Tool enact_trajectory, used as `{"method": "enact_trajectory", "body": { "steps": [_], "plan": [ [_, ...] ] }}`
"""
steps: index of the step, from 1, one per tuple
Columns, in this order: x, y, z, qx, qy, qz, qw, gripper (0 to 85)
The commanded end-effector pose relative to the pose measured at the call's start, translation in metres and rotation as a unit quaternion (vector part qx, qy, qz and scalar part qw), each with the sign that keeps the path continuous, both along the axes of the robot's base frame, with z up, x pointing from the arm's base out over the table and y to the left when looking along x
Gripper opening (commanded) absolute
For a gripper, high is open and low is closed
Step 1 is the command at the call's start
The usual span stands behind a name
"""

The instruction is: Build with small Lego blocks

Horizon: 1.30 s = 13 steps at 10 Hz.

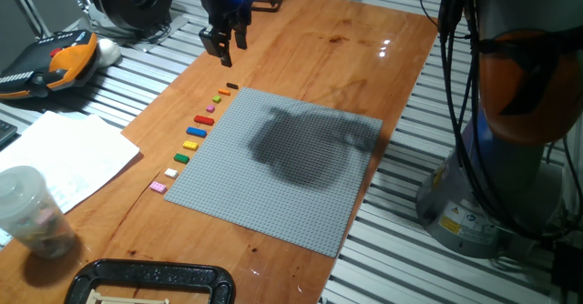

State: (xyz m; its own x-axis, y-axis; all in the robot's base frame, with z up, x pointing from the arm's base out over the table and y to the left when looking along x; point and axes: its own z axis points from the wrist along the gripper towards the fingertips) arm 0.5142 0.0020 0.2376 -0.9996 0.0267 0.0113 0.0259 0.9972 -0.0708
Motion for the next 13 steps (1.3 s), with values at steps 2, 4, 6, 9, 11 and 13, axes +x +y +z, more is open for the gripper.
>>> {"method": "enact_trajectory", "body": {
  "steps": [2, 4, 6, 9, 11, 13],
  "plan": [
    [0.0009, -0.001, -0.002, 0.002, 0.001, -0.001, 1.0000, 0.0],
    [0.0054, -0.008, -0.009, 0.008, 0.001, 0.002, 1.0000, 0.0],
    [0.0141, -0.019, -0.018, 0.011, -0.001, 0.013, 0.9999, 0.0],
    [0.0226, -0.027, -0.027, 0.015, 0.000, 0.013, 0.9998, 0.0],
    [0.0280, -0.032, -0.031, 0.019, 0.004, 0.012, 0.9997, 0.0],
    [0.0325, -0.037, -0.035, 0.015, 0.003, 0.004, 0.9999, 0.0]
  ]
}}
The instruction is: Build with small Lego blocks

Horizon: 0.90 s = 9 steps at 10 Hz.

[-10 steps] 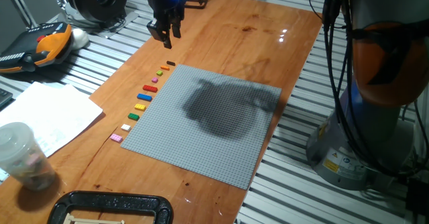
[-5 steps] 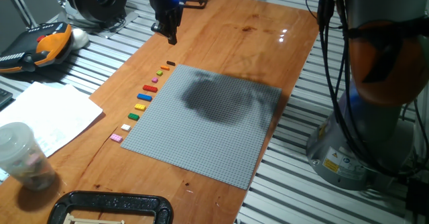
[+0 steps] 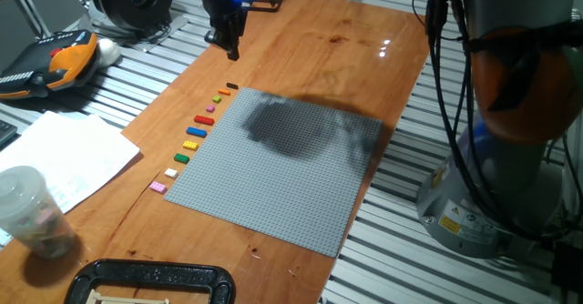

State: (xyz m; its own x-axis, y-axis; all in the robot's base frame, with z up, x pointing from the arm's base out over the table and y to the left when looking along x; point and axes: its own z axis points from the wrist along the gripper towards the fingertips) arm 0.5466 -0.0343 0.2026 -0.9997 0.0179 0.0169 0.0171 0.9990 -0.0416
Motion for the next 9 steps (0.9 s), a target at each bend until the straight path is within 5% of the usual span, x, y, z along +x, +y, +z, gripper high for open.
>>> {"method": "enact_trajectory", "body": {
  "steps": [1, 9],
  "plan": [
    [0.0000, -0.0049, -0.0026, 0.004, 0.007, -0.009, 0.9999, 0.0],
    [0.0056, -0.0035, -0.0039, -0.005, 0.011, -0.076, 0.9970, 0.0]
  ]
}}
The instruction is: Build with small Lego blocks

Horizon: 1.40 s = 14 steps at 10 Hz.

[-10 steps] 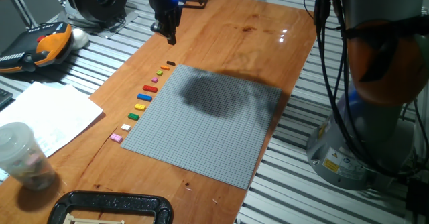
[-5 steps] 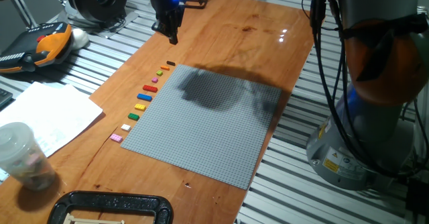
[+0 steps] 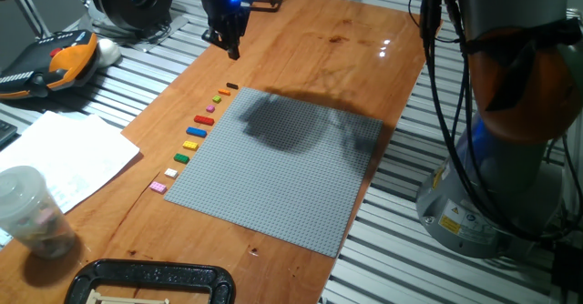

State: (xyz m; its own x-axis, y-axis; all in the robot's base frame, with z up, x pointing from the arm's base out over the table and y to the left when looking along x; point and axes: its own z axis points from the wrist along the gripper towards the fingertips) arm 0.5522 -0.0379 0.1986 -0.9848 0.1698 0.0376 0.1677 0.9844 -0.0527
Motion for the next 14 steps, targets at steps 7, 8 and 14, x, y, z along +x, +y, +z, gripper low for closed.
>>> {"method": "enact_trajectory", "body": {
  "steps": [7, 8, 14],
  "plan": [
    [0.0018, 0.0061, 0.0004, -0.009, 0.003, 0.001, 1.0000, 0.0],
    [0.0018, 0.0061, 0.0004, -0.015, 0.002, -0.005, 0.9999, 0.0],
    [0.0018, 0.0061, 0.0004, 0.000, 0.001, -0.033, 0.9995, 0.0]
  ]
}}
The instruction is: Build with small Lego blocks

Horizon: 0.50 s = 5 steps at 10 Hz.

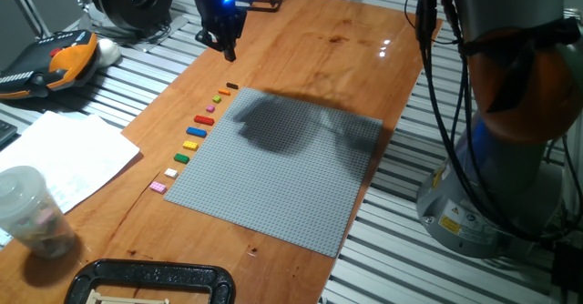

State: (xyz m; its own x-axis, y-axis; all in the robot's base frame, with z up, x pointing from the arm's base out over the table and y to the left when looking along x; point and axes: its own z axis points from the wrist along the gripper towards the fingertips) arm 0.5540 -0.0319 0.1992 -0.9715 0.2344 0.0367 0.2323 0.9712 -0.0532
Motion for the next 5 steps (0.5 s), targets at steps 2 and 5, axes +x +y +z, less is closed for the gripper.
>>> {"method": "enact_trajectory", "body": {
  "steps": [2, 5],
  "plan": [
    [0.0000, 0.000, 0.000, -0.006, -0.007, 0.001, 1.0000, 0.0],
    [0.0158, -0.012, -0.011, 0.002, -0.002, 0.010, 0.9999, 0.0]
  ]
}}
